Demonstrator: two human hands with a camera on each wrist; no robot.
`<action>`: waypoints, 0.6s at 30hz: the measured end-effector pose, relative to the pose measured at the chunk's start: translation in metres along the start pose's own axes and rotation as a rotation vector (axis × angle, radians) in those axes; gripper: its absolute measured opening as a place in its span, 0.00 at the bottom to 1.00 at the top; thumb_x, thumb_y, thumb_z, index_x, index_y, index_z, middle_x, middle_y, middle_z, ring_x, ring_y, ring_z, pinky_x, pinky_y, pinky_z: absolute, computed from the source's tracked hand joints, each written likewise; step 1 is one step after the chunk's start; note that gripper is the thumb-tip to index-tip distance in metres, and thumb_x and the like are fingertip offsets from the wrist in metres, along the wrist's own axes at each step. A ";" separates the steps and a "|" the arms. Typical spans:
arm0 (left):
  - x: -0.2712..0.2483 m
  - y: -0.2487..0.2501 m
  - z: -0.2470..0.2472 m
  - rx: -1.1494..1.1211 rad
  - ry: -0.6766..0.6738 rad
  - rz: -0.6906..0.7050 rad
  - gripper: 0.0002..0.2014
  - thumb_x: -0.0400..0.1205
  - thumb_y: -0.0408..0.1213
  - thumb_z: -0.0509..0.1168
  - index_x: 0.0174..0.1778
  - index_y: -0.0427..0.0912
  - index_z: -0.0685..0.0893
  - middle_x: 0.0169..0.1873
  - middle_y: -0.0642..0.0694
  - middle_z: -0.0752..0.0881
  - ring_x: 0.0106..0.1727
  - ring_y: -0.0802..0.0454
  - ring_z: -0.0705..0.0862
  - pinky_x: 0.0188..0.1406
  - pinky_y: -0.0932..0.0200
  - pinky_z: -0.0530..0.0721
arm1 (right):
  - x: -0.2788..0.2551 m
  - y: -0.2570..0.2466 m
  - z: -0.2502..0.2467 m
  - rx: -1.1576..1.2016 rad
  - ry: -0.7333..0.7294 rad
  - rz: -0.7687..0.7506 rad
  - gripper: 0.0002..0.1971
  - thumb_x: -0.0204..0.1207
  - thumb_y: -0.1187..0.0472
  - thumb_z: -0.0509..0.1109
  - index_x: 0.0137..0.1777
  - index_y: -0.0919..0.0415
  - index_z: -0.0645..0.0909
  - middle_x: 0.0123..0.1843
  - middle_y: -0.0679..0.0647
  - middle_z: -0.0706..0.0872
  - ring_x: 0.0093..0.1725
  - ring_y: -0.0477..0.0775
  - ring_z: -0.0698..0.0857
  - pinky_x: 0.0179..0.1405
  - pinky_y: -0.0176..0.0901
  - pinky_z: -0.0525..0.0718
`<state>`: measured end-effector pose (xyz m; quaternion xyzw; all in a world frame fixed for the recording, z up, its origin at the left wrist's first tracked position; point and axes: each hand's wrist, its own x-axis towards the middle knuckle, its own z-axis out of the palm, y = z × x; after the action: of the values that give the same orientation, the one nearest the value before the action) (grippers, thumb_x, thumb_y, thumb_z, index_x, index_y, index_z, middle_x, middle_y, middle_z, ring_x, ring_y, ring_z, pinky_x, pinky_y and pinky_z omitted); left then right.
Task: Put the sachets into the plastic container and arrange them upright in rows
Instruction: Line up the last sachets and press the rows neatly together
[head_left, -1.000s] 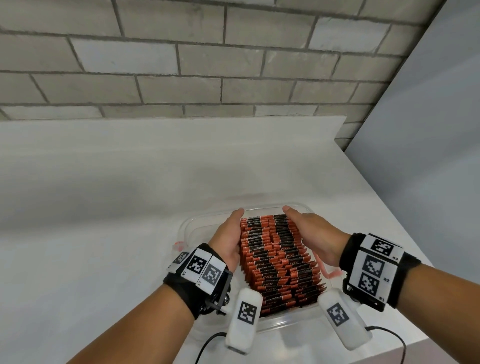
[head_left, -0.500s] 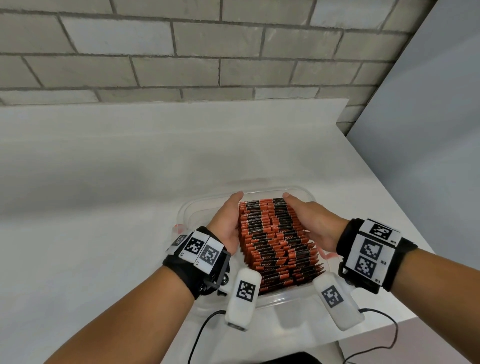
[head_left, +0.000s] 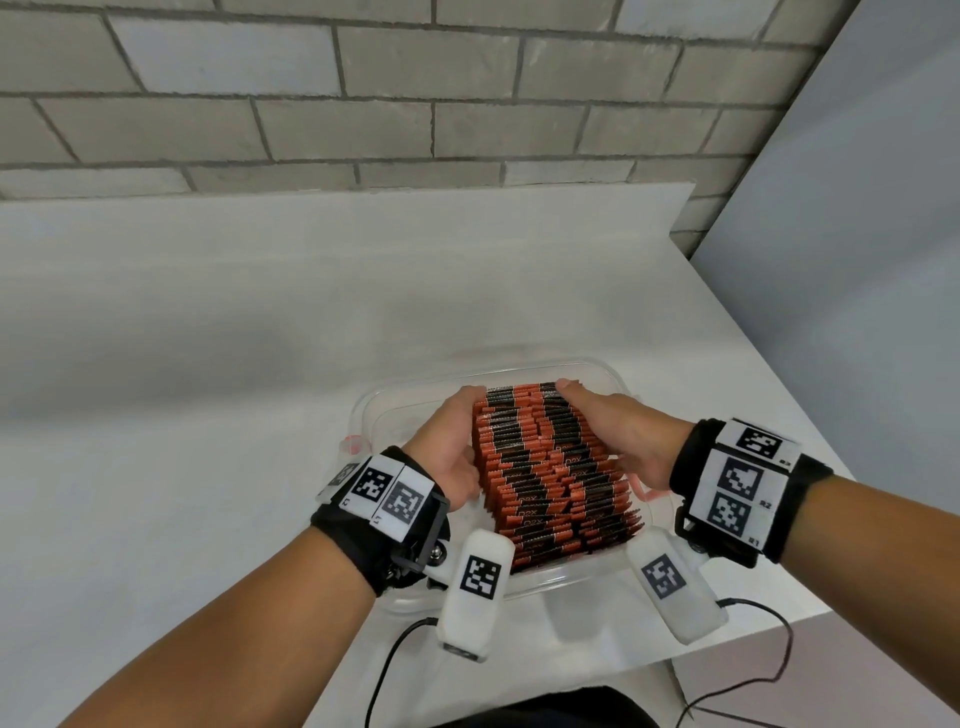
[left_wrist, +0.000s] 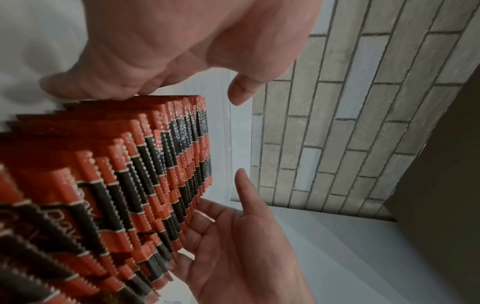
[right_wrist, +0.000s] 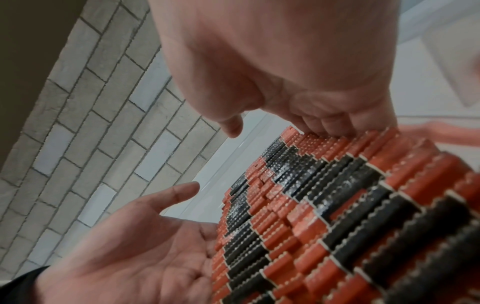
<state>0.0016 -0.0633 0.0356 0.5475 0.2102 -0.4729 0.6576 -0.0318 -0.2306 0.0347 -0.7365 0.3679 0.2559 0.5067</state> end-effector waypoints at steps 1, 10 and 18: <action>-0.001 0.000 0.000 -0.005 -0.017 -0.005 0.20 0.86 0.50 0.55 0.33 0.40 0.70 0.39 0.40 0.81 0.40 0.46 0.80 0.31 0.53 0.73 | -0.001 0.000 0.000 0.000 -0.015 -0.002 0.35 0.78 0.30 0.53 0.70 0.57 0.78 0.67 0.55 0.83 0.69 0.58 0.78 0.76 0.56 0.66; 0.004 -0.002 0.001 0.049 -0.029 -0.032 0.19 0.83 0.53 0.56 0.39 0.41 0.77 0.46 0.39 0.85 0.49 0.42 0.81 0.48 0.50 0.73 | -0.003 0.000 0.001 0.005 -0.038 -0.004 0.33 0.79 0.32 0.54 0.68 0.58 0.79 0.66 0.56 0.84 0.67 0.57 0.79 0.75 0.54 0.69; 0.007 -0.005 -0.001 0.000 -0.064 -0.043 0.20 0.83 0.55 0.57 0.41 0.40 0.77 0.57 0.36 0.85 0.62 0.36 0.81 0.56 0.43 0.71 | -0.005 0.002 0.001 0.020 -0.052 -0.002 0.31 0.78 0.32 0.56 0.64 0.57 0.81 0.64 0.56 0.85 0.67 0.58 0.80 0.76 0.56 0.68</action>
<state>0.0006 -0.0648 0.0275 0.5273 0.2009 -0.5043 0.6537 -0.0359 -0.2290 0.0371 -0.7249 0.3564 0.2705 0.5238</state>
